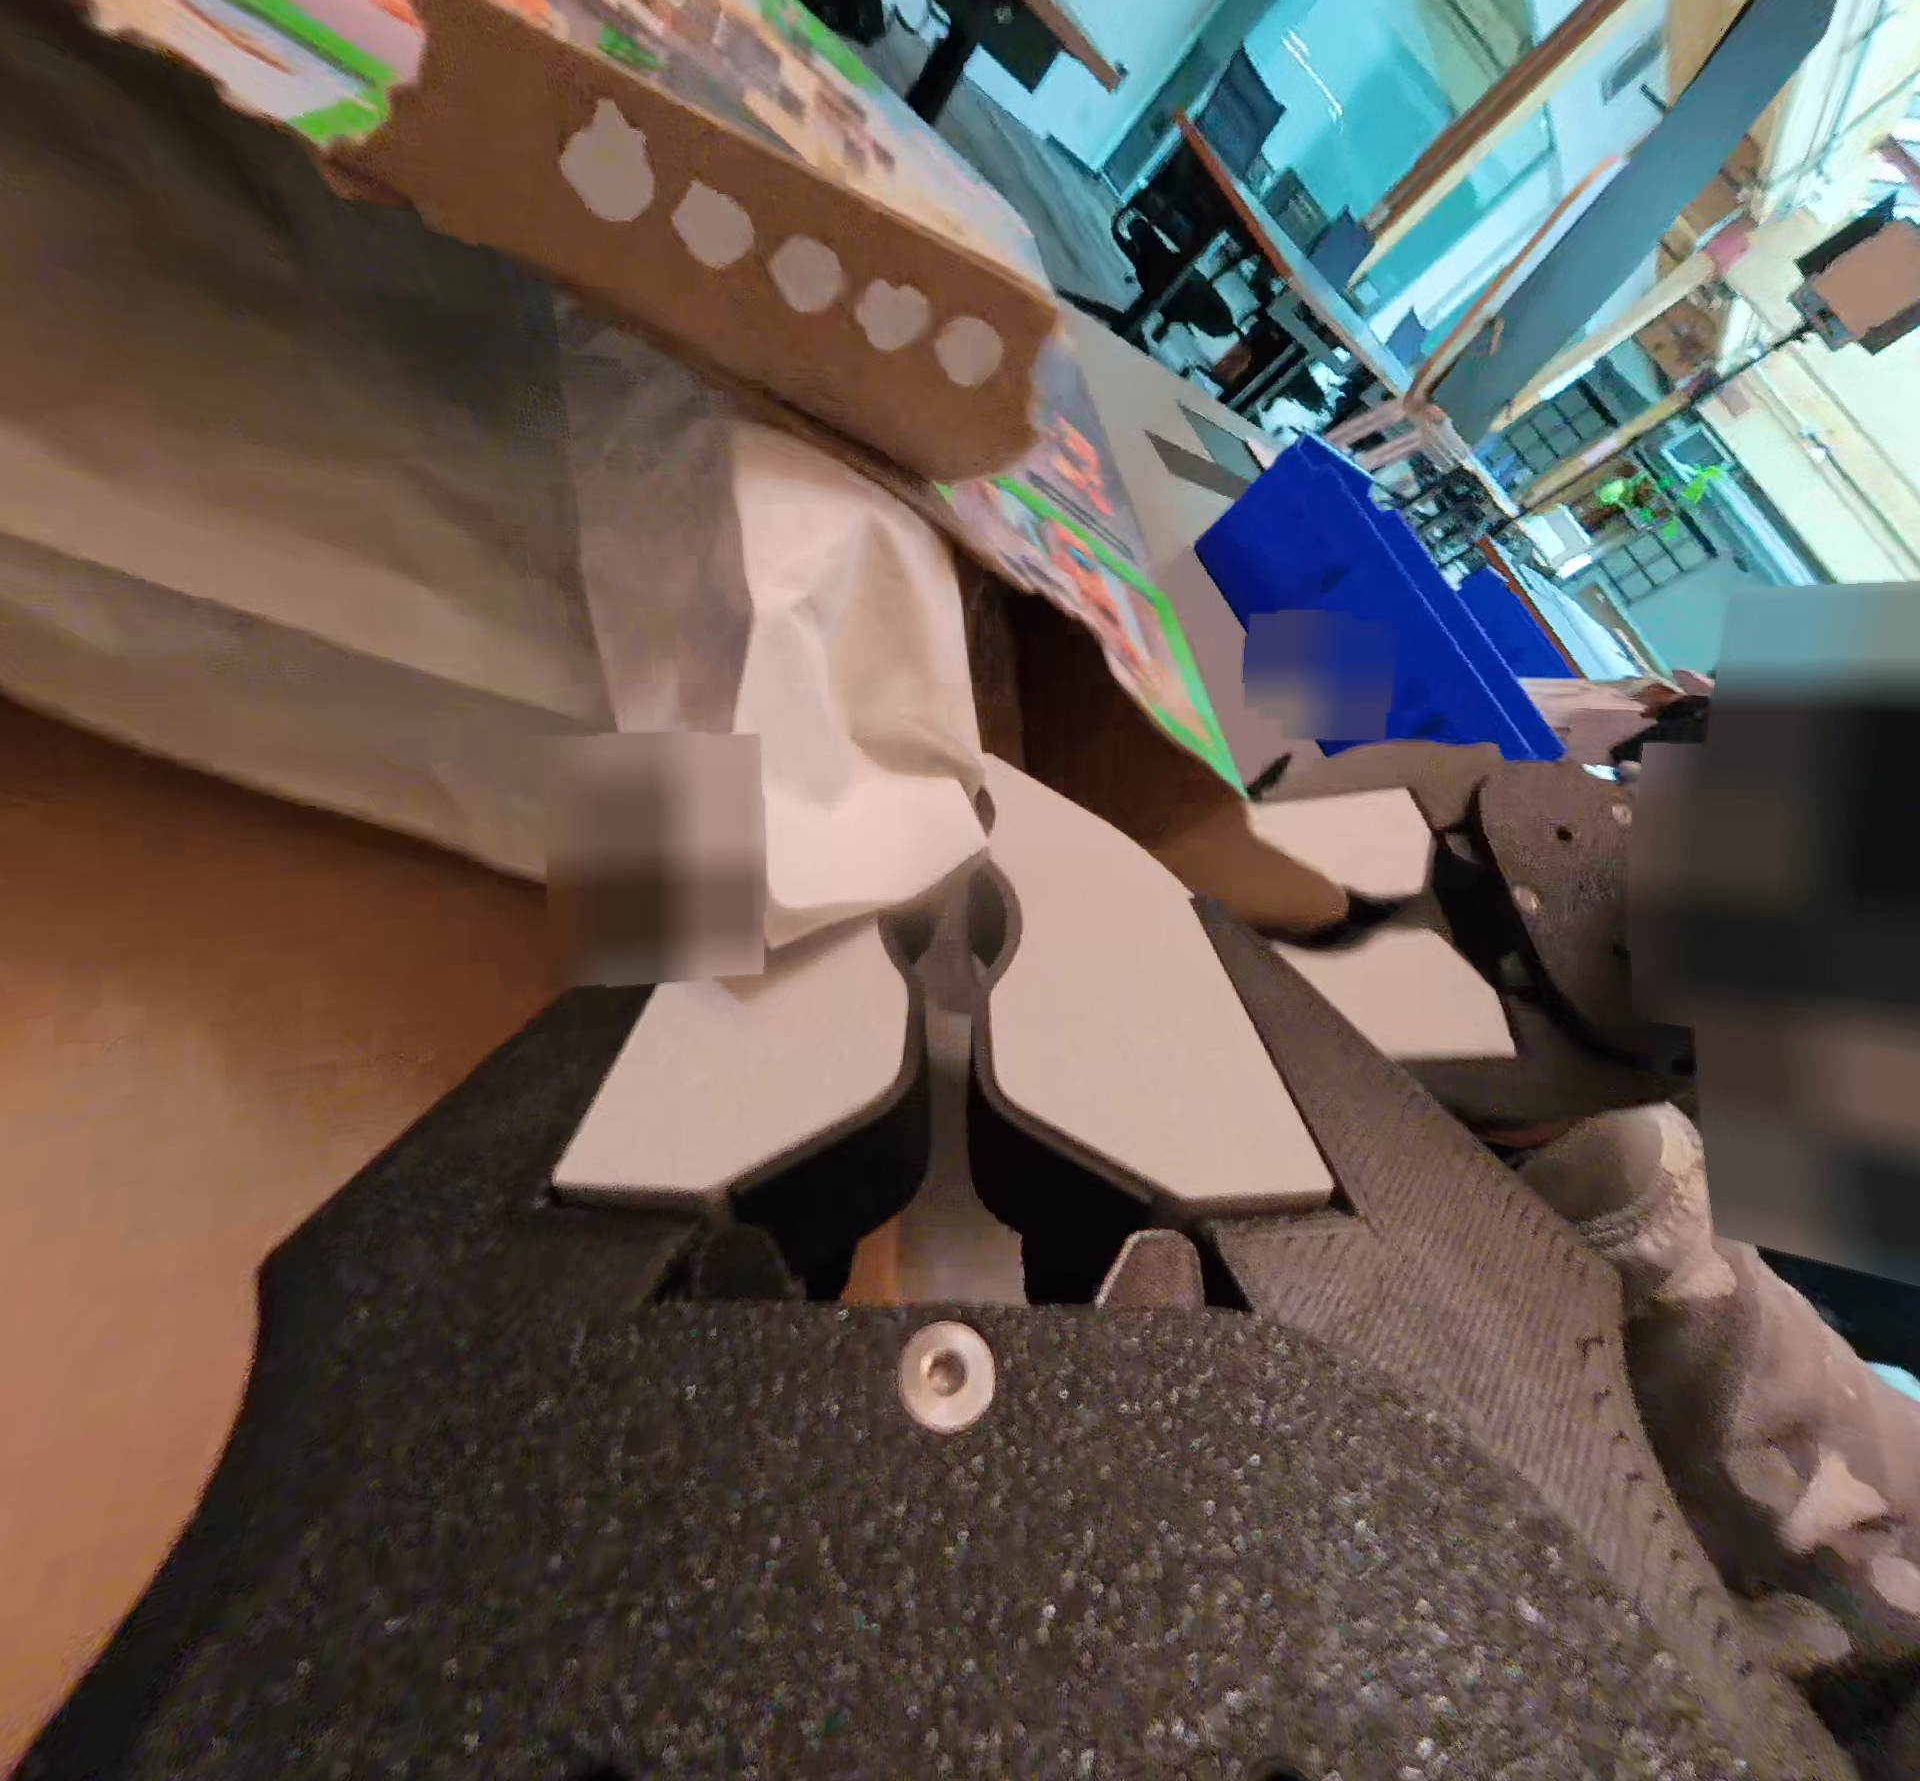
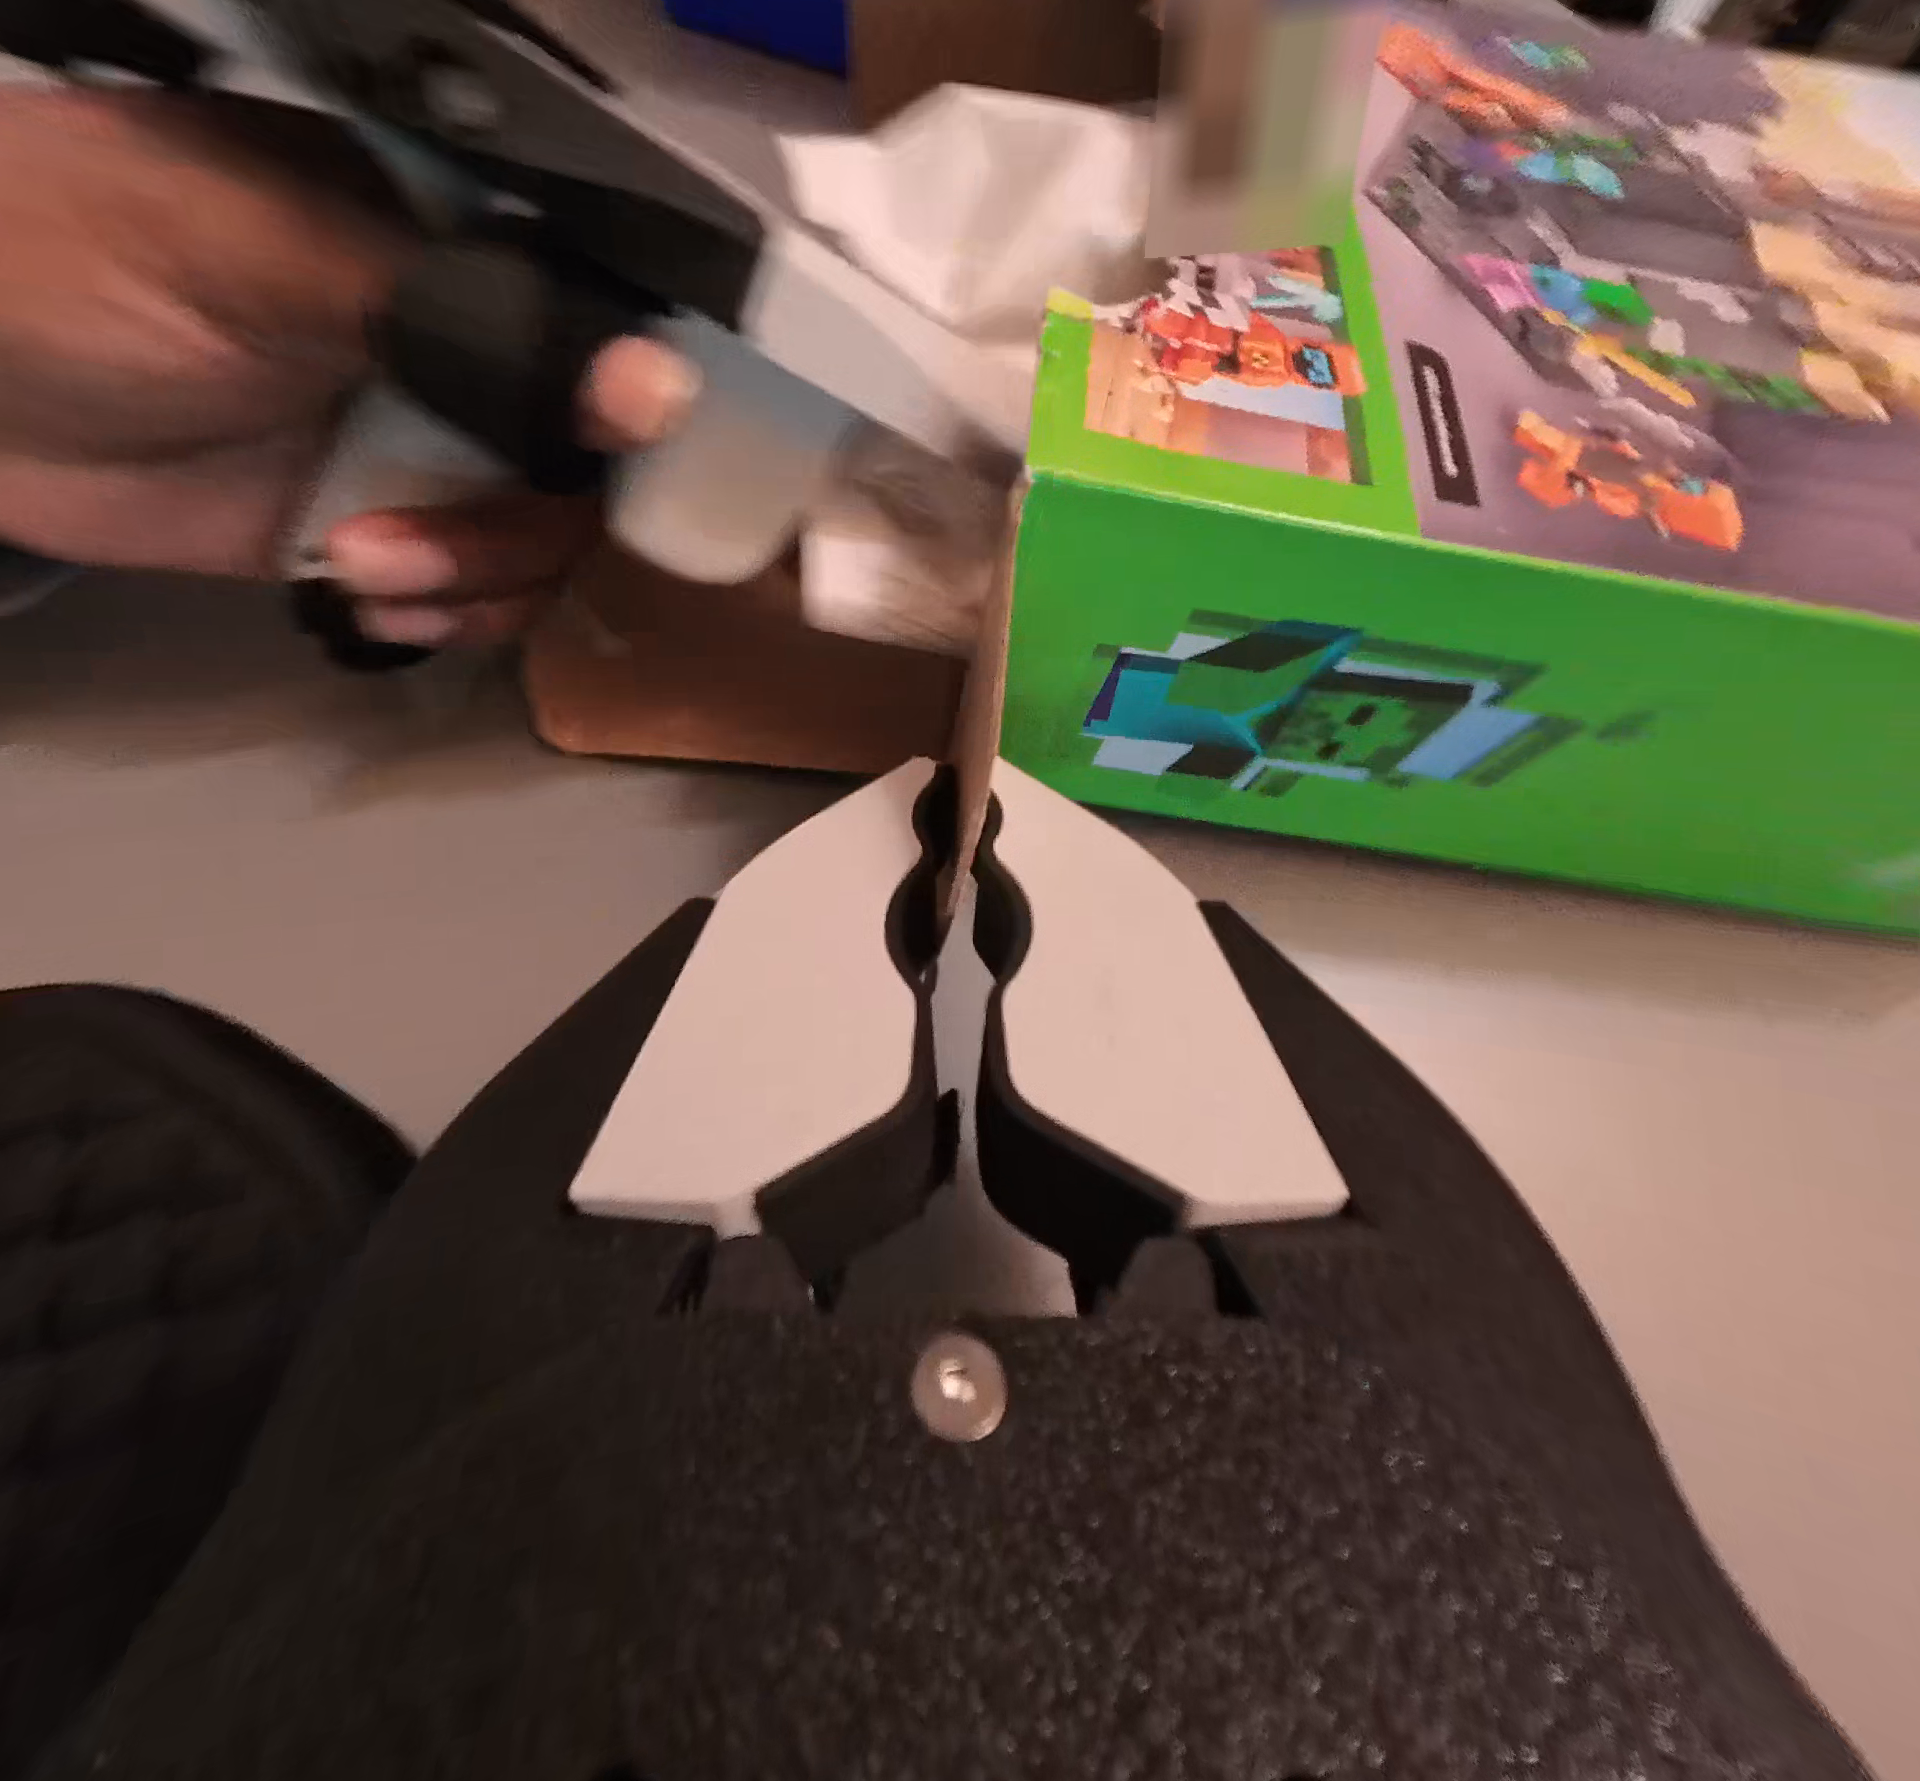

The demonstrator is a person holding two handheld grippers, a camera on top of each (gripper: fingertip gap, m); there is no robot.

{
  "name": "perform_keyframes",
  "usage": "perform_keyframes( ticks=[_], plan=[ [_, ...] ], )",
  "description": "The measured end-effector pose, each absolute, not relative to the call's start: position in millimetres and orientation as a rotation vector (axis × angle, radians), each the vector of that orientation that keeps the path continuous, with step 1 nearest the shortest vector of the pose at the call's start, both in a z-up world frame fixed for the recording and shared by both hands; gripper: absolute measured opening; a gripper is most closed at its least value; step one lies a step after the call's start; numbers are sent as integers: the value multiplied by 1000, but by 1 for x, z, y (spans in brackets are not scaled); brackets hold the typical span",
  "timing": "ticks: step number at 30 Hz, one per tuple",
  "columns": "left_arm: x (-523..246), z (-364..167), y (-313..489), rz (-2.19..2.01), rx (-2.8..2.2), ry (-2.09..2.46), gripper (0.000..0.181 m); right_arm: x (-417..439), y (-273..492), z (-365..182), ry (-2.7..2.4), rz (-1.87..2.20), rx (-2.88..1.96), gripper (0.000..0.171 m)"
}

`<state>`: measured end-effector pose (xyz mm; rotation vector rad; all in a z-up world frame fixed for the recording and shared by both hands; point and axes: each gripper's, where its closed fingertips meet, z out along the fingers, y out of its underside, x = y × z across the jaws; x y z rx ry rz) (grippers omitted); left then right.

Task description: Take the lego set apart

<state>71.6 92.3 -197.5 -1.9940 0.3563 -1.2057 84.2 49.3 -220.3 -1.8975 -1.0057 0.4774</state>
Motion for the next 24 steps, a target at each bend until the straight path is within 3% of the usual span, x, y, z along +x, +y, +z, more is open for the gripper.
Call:
perform_keyframes(
  ticks=[13,14,17,19,24],
  plan=[
    [135,-228,88,-1631,-2250,609,7,77,32,-228,-1109,518,-1832,1],
    [136,-228,84,-1677,-2253,619,83,79,31,-230,-1107,533,-1832,1],
    [133,-221,75,-1726,-2250,644,11,83,26,-228,-1097,561,-1815,1],
    [125,-213,73,-1745,-2237,621,25,85,25,-226,-1103,562,-1800,1],
    [91,-203,58,-1630,-2232,714,39,94,19,-225,-1157,585,-1767,1]
  ],
)
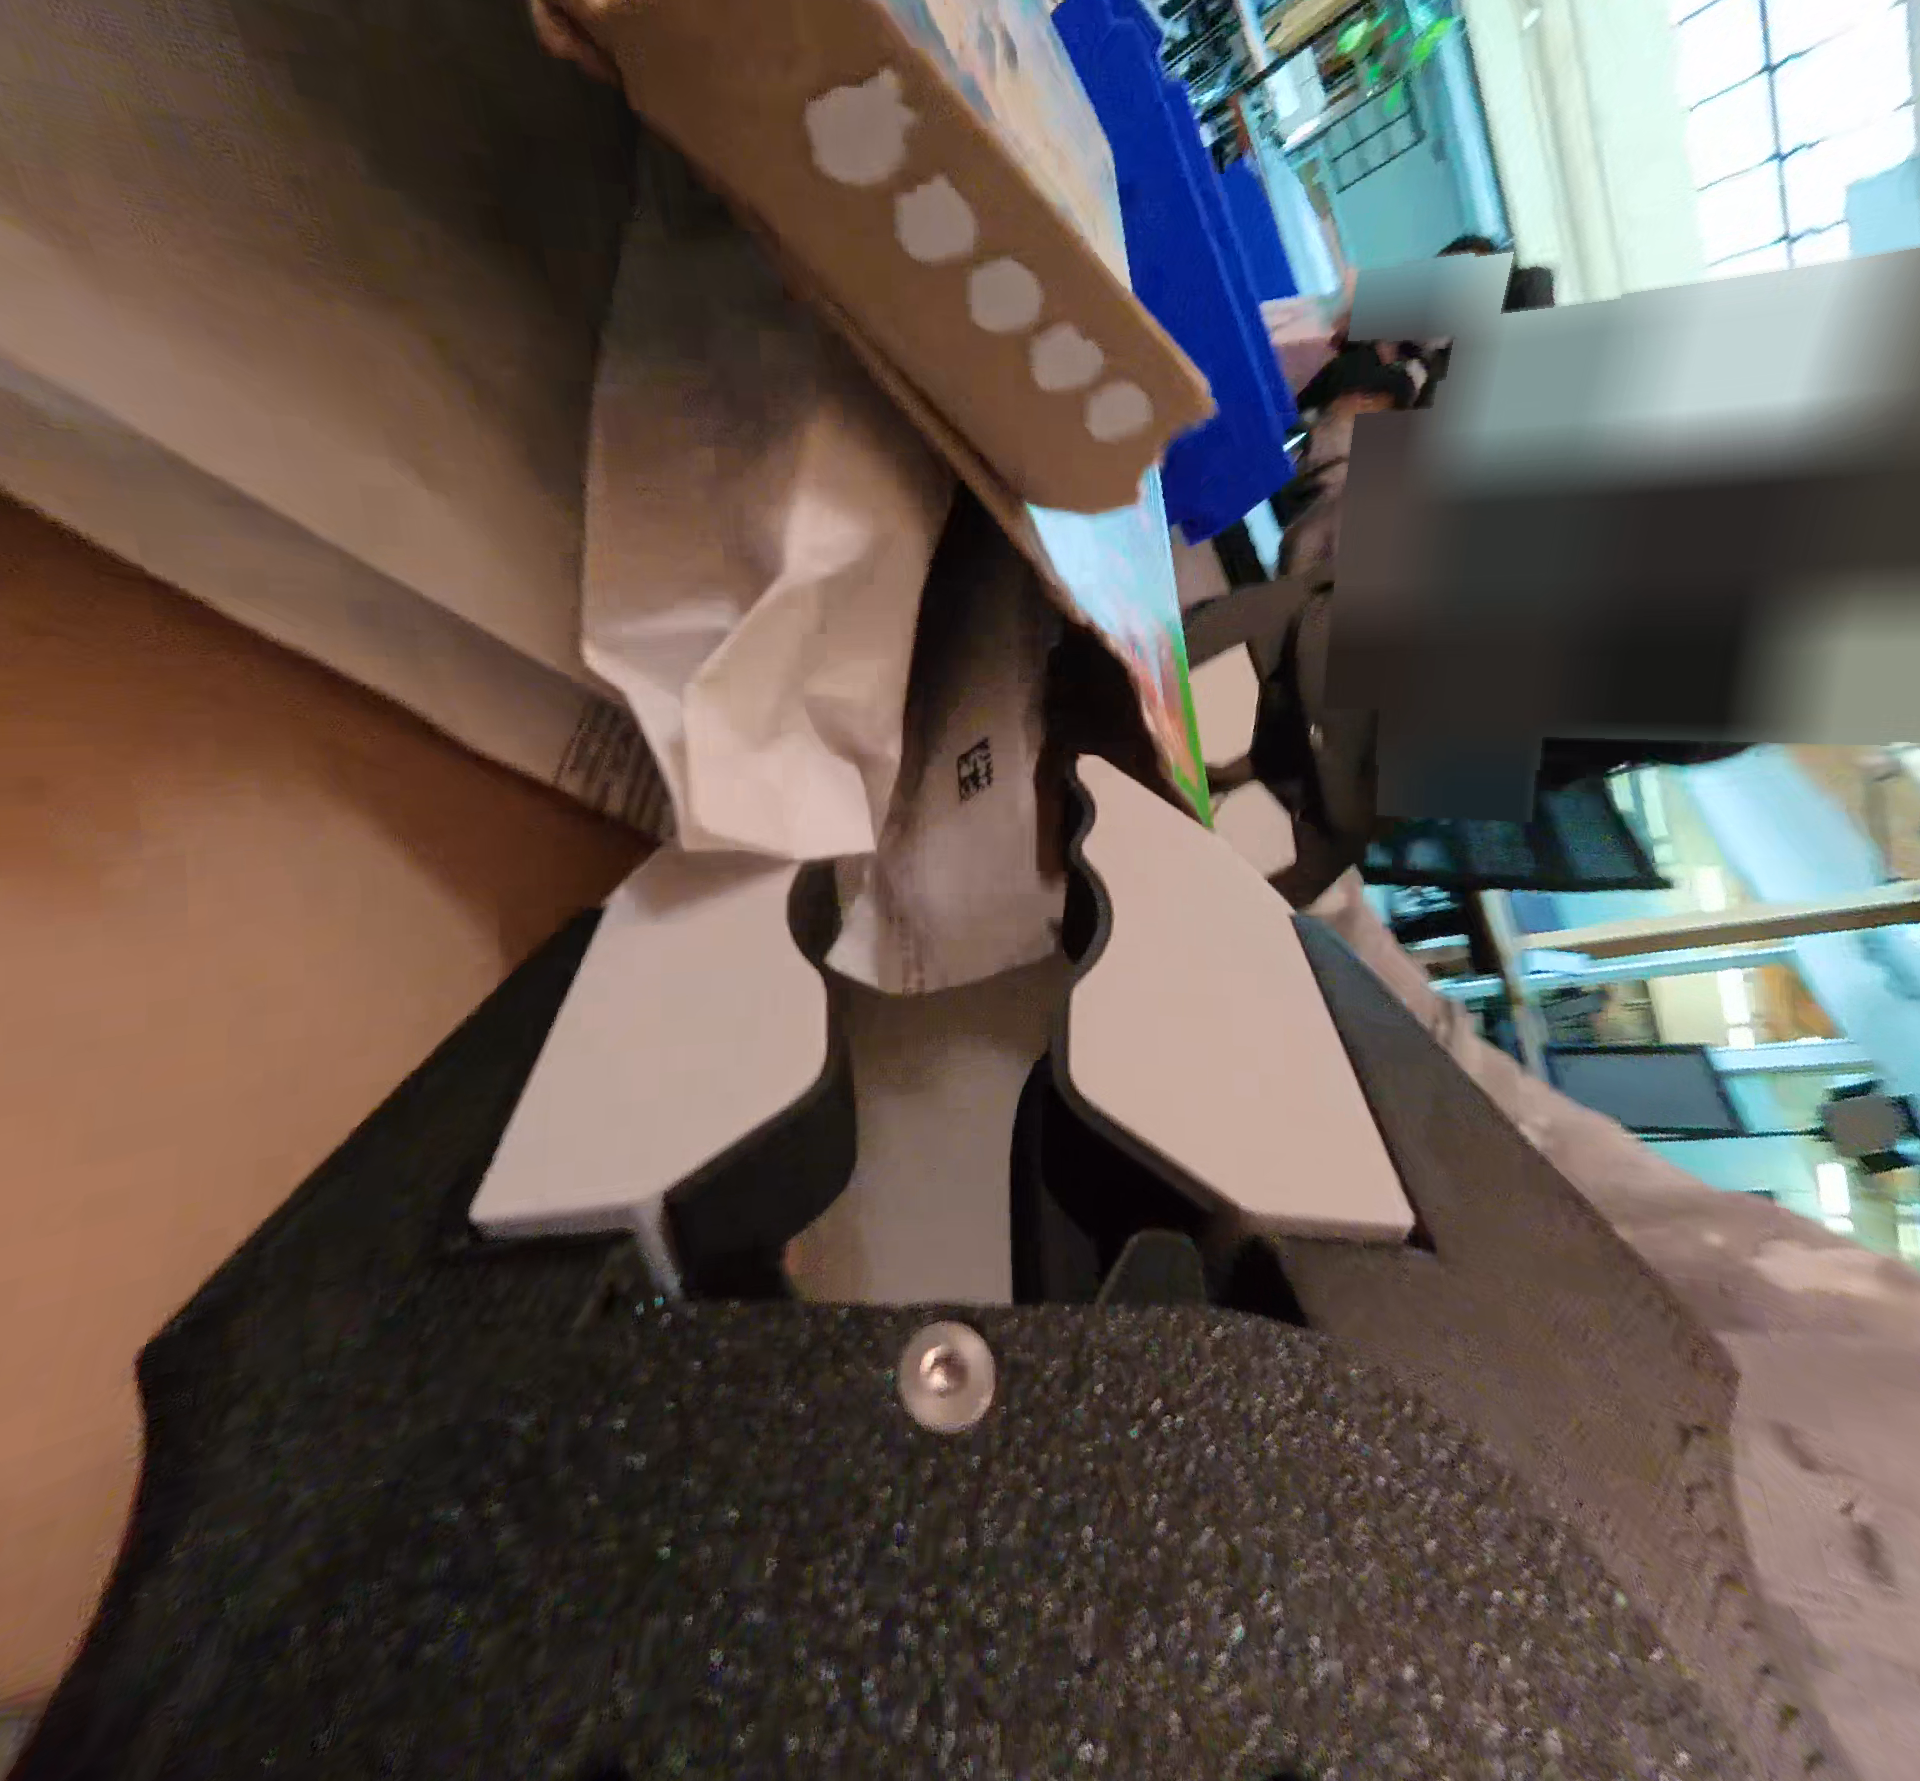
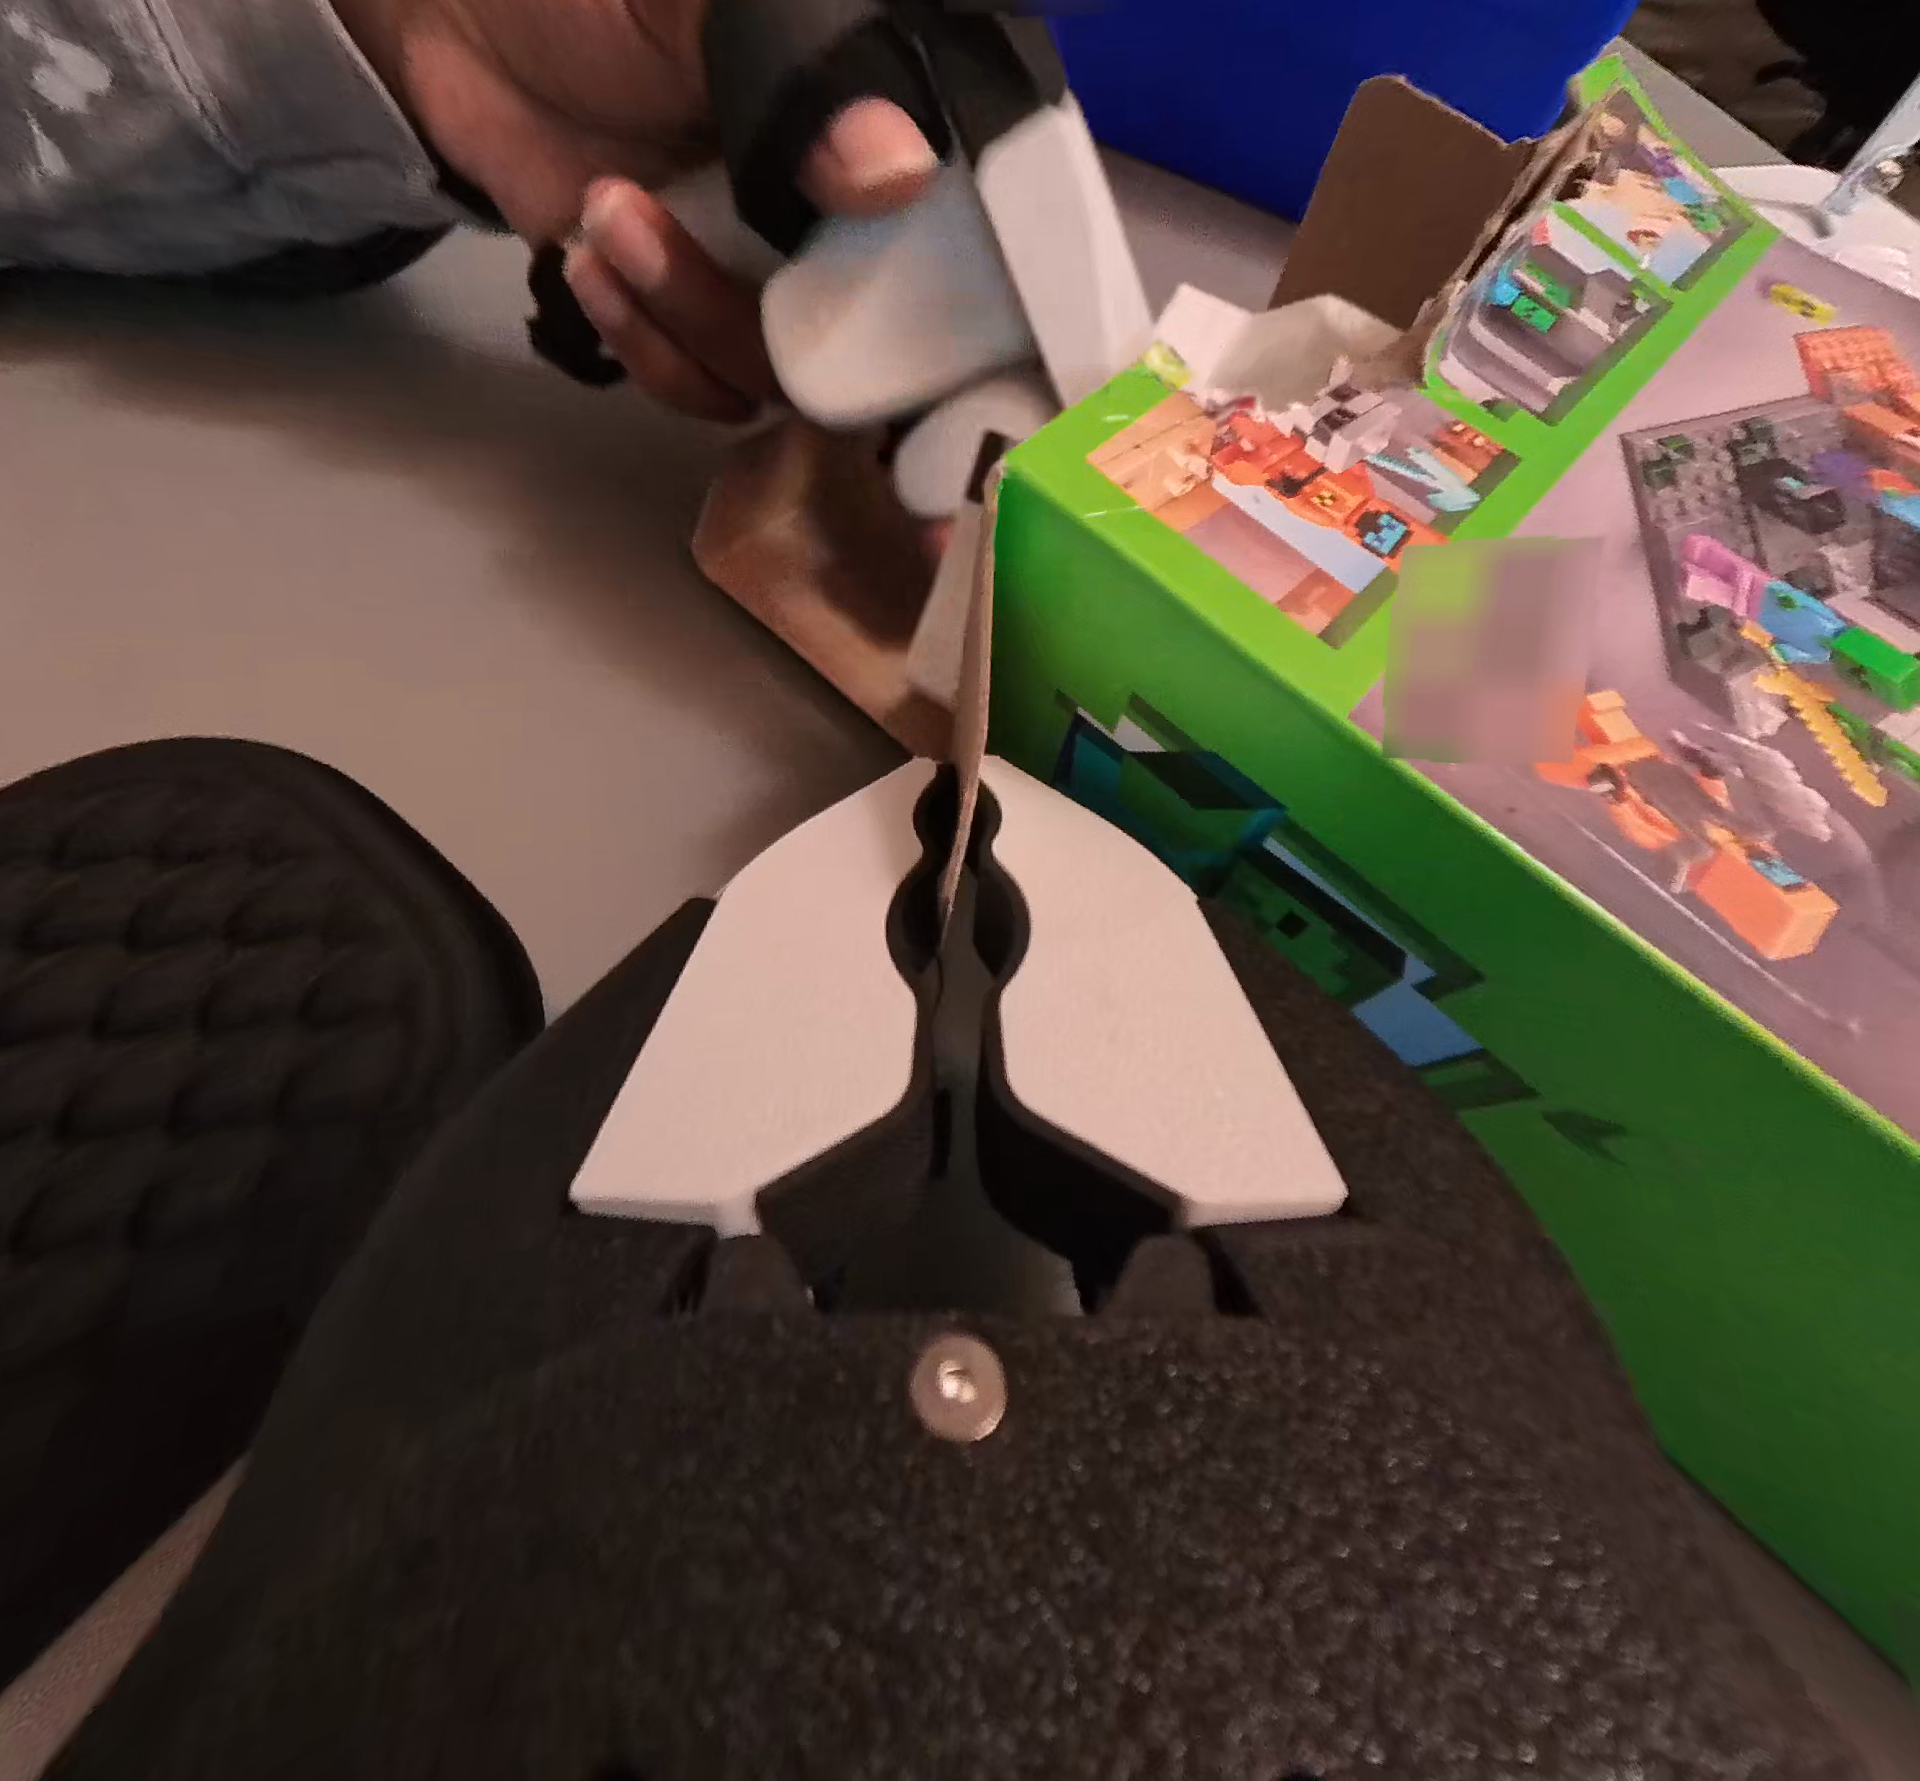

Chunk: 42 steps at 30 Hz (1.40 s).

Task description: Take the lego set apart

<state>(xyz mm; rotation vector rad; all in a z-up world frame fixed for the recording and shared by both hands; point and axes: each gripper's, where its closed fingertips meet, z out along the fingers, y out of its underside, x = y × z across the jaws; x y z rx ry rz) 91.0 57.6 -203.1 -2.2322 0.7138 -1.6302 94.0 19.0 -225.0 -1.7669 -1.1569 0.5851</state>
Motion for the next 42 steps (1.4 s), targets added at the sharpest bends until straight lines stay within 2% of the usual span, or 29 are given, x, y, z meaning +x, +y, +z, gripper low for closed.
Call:
perform_keyframes(
  ticks=[12,14,16,18,23,32,36,38,42],
  plan=[
    [54,-217,52,-1364,-2300,957,41,98,17,-224,-1151,610,-1755,1],
    [51,-221,62,-1322,-2302,944,36,98,17,-225,-1156,610,-1755,1],
    [59,-221,55,-1450,-2327,937,31,98,17,-226,-1164,604,-1756,1],
    [65,-225,66,-1394,-2330,900,12,97,17,-228,-1171,602,-1757,1],
    [74,-218,73,-1173,-2307,1027,6,98,16,-229,-1192,581,-1754,1],
    [127,-224,74,-1340,-2227,887,2,93,14,-232,-1227,585,-1747,1],
    [131,-225,70,-1461,-2249,856,9,99,12,-232,-1221,588,-1752,1],
    [126,-221,59,-1554,-2279,871,28,99,10,-231,-1228,588,-1750,1],
    [97,-210,46,-1561,-2289,934,42,100,10,-229,-1228,602,-1745,1]
  ],
)
